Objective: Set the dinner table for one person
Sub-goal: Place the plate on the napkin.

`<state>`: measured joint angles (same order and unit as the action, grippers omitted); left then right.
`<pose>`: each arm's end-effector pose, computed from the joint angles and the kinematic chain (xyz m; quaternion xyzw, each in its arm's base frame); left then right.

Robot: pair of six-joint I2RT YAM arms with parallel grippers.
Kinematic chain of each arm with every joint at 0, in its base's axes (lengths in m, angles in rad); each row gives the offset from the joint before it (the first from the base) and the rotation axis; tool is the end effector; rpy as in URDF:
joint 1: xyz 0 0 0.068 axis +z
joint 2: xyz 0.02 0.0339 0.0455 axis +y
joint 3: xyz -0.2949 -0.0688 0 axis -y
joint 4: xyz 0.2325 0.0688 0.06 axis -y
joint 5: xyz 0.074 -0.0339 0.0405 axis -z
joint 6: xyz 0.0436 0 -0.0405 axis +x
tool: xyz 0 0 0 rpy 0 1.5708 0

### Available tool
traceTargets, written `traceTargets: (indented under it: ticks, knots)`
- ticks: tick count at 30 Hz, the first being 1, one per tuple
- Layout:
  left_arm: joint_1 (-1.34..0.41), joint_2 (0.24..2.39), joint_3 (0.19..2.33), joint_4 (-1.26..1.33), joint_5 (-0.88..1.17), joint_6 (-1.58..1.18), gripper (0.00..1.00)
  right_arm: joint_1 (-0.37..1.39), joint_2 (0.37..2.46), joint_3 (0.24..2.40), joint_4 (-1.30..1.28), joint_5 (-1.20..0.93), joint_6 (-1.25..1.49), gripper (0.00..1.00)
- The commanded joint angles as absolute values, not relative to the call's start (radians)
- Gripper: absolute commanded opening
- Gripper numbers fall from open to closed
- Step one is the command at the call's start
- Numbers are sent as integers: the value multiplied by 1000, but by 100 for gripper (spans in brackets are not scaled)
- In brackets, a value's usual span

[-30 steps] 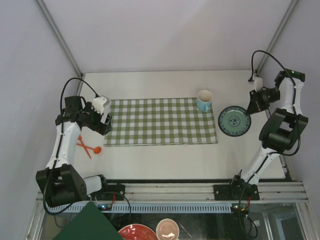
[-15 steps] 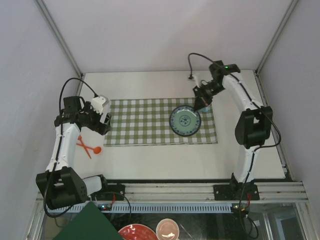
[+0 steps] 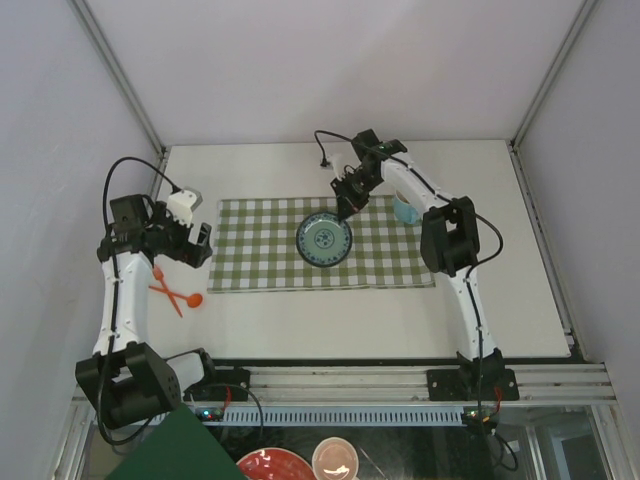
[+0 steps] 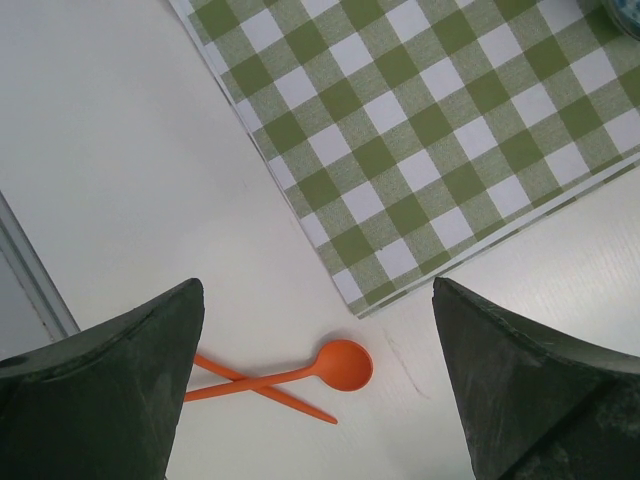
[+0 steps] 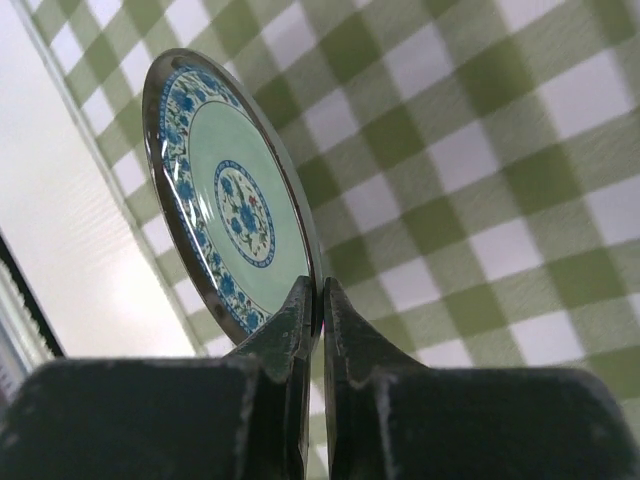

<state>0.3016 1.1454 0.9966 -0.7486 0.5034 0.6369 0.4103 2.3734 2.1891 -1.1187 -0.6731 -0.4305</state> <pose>0.2040 0.0414 0.3193 0.2337 0.8876 -0.0650 0.3917 0.4479 0.2245 0.2305 -0.4220 0.8360 0.3260 0.1293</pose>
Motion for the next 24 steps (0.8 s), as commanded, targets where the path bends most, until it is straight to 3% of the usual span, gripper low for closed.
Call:
traceTargets:
  ticks: [1, 10, 24]
  knots:
    - [320, 1119, 987, -720, 538, 629, 100, 435, 2390, 2285, -948, -648, -303, 0]
    - [323, 1121, 982, -723, 552, 636, 100, 481, 2514, 2362, -932, -572, -264, 0]
    - [324, 1142, 993, -744, 575, 650, 100, 551, 2476, 2194, -967, -470, -323, 0]
